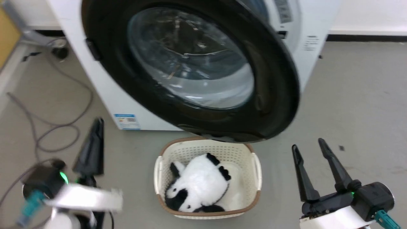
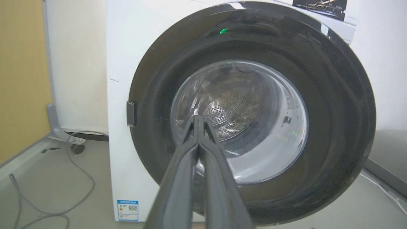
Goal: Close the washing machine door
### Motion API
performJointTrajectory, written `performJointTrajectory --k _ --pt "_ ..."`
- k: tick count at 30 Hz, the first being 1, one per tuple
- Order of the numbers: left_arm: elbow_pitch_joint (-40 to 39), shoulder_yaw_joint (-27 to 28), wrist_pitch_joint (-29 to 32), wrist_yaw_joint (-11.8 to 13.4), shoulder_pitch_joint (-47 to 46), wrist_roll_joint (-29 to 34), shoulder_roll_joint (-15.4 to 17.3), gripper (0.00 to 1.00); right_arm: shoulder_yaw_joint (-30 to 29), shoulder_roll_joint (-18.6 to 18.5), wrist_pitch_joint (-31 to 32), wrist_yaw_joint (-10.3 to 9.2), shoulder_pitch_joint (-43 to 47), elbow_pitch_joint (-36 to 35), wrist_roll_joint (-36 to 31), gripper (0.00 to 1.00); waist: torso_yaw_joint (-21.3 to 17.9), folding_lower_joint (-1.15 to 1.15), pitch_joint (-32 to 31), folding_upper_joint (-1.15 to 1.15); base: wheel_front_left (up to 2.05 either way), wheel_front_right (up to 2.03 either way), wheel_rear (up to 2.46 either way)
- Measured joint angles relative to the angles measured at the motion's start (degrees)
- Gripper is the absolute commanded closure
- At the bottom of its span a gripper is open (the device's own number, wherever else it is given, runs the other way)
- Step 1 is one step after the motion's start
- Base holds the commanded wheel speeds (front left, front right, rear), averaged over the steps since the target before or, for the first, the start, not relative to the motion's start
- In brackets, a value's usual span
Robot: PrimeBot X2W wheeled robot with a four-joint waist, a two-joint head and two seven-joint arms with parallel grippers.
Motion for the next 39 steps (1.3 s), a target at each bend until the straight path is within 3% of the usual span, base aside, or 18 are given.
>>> performJointTrajectory --k 2,4,5,6,7,13,15,22,29,34,39 --pt "-2.0 0.5 0.0 -0.3 3.4 7.1 -1.3 1.00 0.1 0.0 0.0 0.00 0.0 0.1 0.0 0.00 1.3 0.00 -0.1 0.00 0.00 0.00 0.00" --pt "-3.5 1.5 0.0 -1.1 5.8 9.5 -4.5 1.00 0.2 0.0 0.0 0.00 0.0 0.2 0.0 0.00 2.4 0.00 -0.3 0.00 0.00 0.00 0.00" --pt "-3.6 1.7 0.0 -1.4 6.7 10.8 -5.8 0.95 0.3 0.0 0.0 0.00 0.0 0.3 0.0 0.00 2.9 0.00 -0.4 0.00 0.00 0.00 0.00" --pt "-3.6 1.7 0.0 -2.1 7.5 12.7 -6.3 0.06 0.4 0.0 0.0 0.00 0.0 0.3 0.0 0.00 3.2 0.00 -0.4 0.00 0.00 0.00 0.00" --pt "-3.6 1.8 0.0 -2.4 8.2 14.4 -6.7 0.00 0.5 0.0 0.0 0.00 0.0 0.4 0.0 0.00 3.5 0.00 -0.4 0.00 0.00 0.00 0.00" --pt "-3.8 3.0 0.0 -4.5 10.3 18.8 -10.4 0.00 0.2 -0.1 0.0 0.00 0.1 1.2 -0.6 0.00 4.7 0.00 -0.4 0.00 0.00 0.00 0.00" --pt "-3.8 3.0 0.0 -5.4 10.5 20.2 -10.7 0.00 0.4 -0.1 0.0 0.00 0.1 1.5 -0.3 1.00 5.0 0.00 -0.3 0.00 0.00 0.00 0.00" --pt "-3.4 3.0 0.0 -7.1 10.4 21.8 -12.4 0.00 2.6 -3.2 0.0 0.00 -0.5 2.6 0.0 1.00 6.6 0.00 0.4 0.00 0.00 0.00 0.00" --pt "-2.0 1.6 0.0 -8.0 8.4 22.3 -12.4 0.00 8.9 -12.4 2.1 0.02 -9.1 7.0 3.0 1.00 7.9 0.00 4.1 0.00 0.00 0.00 0.00" --pt "-2.1 1.3 0.0 -8.1 6.0 22.2 -12.5 0.00 8.8 -17.8 4.1 0.02 -17.3 9.3 6.5 1.00 9.2 0.00 7.6 0.00 0.00 0.00 0.00" --pt "-2.6 1.5 0.0 -8.1 4.1 21.5 -13.1 0.00 6.5 -20.8 5.9 0.02 -23.9 11.5 9.4 1.00 10.7 0.00 11.0 0.00 0.00 0.00 0.00"
